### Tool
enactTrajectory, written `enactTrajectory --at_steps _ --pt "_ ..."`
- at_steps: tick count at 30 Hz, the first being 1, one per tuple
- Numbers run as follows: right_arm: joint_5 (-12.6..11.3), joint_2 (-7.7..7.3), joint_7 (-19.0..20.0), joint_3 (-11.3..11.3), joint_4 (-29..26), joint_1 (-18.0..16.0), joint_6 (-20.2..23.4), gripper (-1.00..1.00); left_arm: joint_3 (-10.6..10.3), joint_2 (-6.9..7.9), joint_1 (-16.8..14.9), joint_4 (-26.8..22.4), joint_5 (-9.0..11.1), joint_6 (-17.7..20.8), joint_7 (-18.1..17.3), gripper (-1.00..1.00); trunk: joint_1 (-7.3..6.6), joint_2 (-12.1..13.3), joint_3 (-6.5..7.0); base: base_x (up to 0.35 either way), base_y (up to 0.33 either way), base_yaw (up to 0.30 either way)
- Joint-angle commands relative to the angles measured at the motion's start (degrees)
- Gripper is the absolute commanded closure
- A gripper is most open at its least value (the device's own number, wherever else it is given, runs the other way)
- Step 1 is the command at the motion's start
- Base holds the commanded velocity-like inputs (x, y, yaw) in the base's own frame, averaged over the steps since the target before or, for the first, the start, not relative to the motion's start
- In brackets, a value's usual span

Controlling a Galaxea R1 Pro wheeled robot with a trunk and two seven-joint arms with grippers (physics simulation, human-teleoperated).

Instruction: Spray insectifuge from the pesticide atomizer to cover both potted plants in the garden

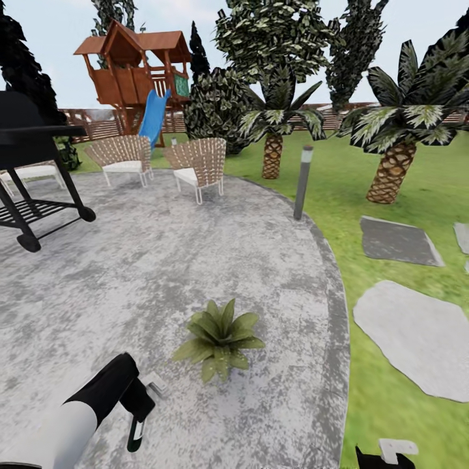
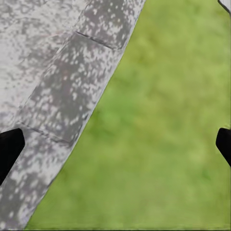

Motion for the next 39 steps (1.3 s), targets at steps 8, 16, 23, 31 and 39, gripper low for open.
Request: enactTrajectory --at_steps 8,16,23,31,39 --pt "0.3 0.04 0.4 -0.5 0.0 0.0 -0.3 -1.00 -0.2 -0.10 0.0 -0.1 -0.2 0.1 -0.7 1.00 -0.01 0.0 -0.05 0.038 0.245 -0.259" --pt "0.3 0.04 0.4 -0.5 0.0 0.0 -0.2 -1.00 -0.2 -0.15 -0.1 -0.1 -0.2 0.1 -0.7 1.00 -0.01 0.0 -0.05 0.023 0.022 -0.259" --pt "0.3 0.04 0.4 -0.5 0.0 0.0 -0.2 -1.00 -0.1 -0.06 0.0 -0.1 -0.3 0.1 -0.5 1.00 -0.01 0.0 -0.05 0.000 0.000 -0.259" --pt "0.3 0.04 0.4 -0.4 0.0 0.0 -0.2 -1.00 -0.1 -0.06 0.0 -0.1 -0.4 0.1 -0.4 1.00 -0.01 0.0 -0.05 0.000 0.168 -0.120" --pt "0.3 0.04 0.5 -0.4 0.0 0.0 -0.3 -1.00 0.0 0.18 -0.1 -0.6 -0.4 -0.2 -0.7 1.00 -0.01 0.0 -0.05 0.040 0.258 -0.145"
